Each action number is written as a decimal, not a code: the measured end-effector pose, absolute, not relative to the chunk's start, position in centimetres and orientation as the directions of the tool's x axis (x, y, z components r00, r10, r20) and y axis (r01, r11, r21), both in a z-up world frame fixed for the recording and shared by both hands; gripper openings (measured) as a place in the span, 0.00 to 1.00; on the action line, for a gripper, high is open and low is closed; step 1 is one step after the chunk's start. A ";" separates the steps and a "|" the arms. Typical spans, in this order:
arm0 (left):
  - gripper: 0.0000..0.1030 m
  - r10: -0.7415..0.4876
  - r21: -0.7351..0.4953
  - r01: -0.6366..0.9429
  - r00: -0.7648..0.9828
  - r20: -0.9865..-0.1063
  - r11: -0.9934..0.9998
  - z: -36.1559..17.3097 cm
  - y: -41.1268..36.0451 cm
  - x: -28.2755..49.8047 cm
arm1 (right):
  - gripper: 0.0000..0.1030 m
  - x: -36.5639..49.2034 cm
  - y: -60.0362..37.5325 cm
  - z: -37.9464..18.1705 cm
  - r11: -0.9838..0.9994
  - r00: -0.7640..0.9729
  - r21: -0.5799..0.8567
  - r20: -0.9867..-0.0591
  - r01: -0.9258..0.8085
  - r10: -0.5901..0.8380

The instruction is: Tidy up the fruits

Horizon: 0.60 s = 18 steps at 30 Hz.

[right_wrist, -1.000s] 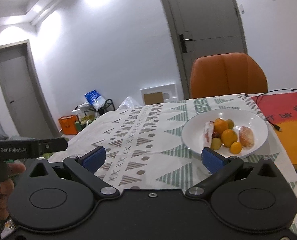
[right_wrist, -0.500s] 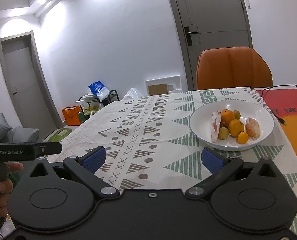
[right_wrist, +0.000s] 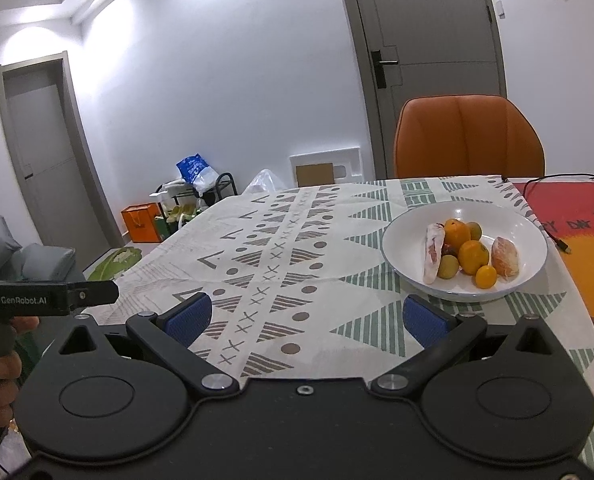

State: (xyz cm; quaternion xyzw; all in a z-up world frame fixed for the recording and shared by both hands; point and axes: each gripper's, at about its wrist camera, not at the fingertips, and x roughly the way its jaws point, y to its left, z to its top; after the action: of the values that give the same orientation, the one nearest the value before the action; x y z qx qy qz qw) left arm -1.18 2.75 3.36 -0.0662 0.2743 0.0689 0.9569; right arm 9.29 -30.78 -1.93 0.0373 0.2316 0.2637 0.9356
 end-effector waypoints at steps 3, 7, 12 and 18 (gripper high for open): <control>0.99 0.096 -0.087 -0.167 0.842 -0.530 0.982 3.6 2.7 -1.3 | 1.00 9.3 -30.8 -1.9 0.857 0.752 0.194 -0.415 -0.478 0.513; 0.99 0.099 -0.084 -0.168 0.841 -0.531 0.982 3.7 2.7 -1.4 | 1.00 9.2 -30.7 -1.9 0.857 0.751 0.193 -0.416 -0.478 0.513; 0.99 0.097 -0.076 -0.162 0.841 -0.533 0.984 3.8 2.5 -1.5 | 1.00 9.1 -30.8 -1.9 0.856 0.750 0.192 -0.417 -0.480 0.514; 0.99 0.098 -0.075 -0.163 0.840 -0.534 0.984 3.8 2.6 -1.6 | 1.00 8.7 -30.7 -1.7 0.855 0.750 0.188 -0.414 -0.484 0.516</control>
State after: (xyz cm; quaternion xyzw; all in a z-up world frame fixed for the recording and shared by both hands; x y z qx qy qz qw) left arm -1.60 2.55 3.84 -0.0588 0.2747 0.0683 0.9573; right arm 8.67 -30.71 -1.74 0.0345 0.2311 0.2672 0.9349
